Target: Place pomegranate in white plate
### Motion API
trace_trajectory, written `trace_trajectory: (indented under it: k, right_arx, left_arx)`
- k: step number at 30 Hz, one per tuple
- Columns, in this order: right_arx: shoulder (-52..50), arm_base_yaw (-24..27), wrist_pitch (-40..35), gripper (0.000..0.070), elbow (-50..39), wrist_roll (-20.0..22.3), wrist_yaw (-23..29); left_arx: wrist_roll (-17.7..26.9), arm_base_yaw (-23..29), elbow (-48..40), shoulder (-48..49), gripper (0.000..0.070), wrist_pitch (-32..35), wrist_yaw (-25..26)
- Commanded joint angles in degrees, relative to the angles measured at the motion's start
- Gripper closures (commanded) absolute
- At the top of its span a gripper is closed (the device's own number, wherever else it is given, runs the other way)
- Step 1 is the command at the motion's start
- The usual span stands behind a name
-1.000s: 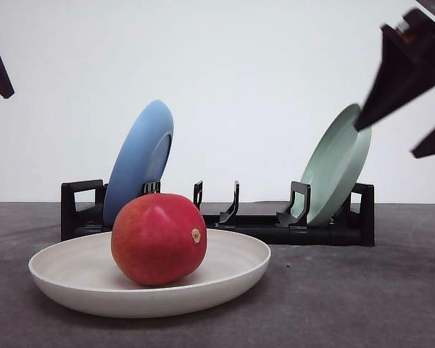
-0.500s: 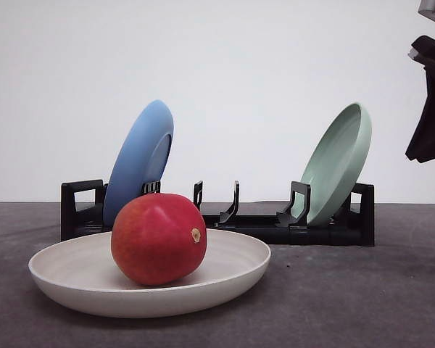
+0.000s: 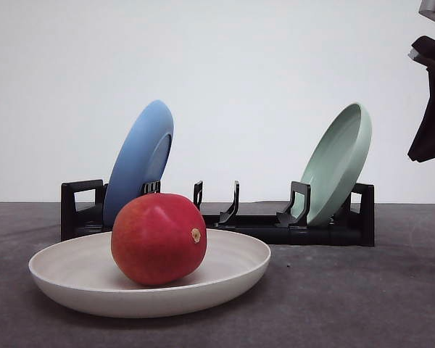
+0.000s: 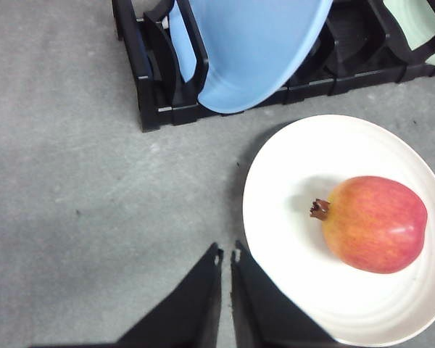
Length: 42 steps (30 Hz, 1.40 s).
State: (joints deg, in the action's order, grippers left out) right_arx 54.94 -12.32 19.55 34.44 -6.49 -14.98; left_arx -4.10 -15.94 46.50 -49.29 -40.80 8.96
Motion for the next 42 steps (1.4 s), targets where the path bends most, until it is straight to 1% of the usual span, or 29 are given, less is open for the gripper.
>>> trace_trajectory:
  k: [1,3,5,8,10,12,14,18,22,29,32,42]
  right_arx:
    - [0.35,-0.24,-0.31,0.0670,0.22,-0.36,0.03]
    - [0.35,-0.24,-0.31,0.0670,0.22,-0.36,0.04]
    - [0.35,-0.24,-0.31,0.0670,0.22,-0.36,0.02]
    - [0.35,-0.24,-0.31,0.0670,0.22,-0.36,0.04]
    - [0.35,-0.24,-0.31,0.0670,0.22,-0.37,0.04]
    - [0.35,-0.24,-0.31,0.0670,0.22,-0.36,0.04]
    - [0.35,-0.24,-0.31,0.0670,0.22,-0.36,0.04]
    - [0.35,-0.24,-0.31,0.0670,0.22,-0.36,0.04]
    - [0.35,-0.24,-0.36,0.0670,0.22,-0.36,0.04]
    - [0.35,-0.24,-0.45,0.0670,0.22,-0.36,0.04]
    - [0.35,-0.24,-0.47,0.0670,0.22,-0.36,0.04]
    - [0.33,-0.24,-0.76,0.0670,0.24,-0.36,0.04]
  left_arx:
    - [1.25,0.09,-0.54,0.50,0.0700,1.05,-0.05]
    - [4.96,0.85,-2.78,2.21,0.0700,3.28,-0.12]
    - [5.04,1.80,-6.40,5.03,0.0700,8.02,-0.12]
    - [4.94,3.94,-14.30,11.28,0.0700,19.35,-0.12]
    - [4.91,5.62,-19.41,15.86,0.0700,25.58,-0.14]
    - [4.68,7.30,-24.16,20.76,0.0700,30.09,-0.14]
    - [4.56,9.00,-28.52,25.88,0.0700,32.86,-0.24]
    - [4.44,12.33,-35.33,34.46,0.0700,34.57,-0.60]
    - [4.46,14.75,-39.97,39.87,0.0700,34.42,-0.93]
    - [4.51,17.47,-45.46,45.92,0.0700,34.46,-1.48]
    - [5.07,17.59,-45.81,49.36,0.0700,32.20,-1.63]
    - [4.94,17.53,-45.81,49.01,0.0700,33.04,-1.62]
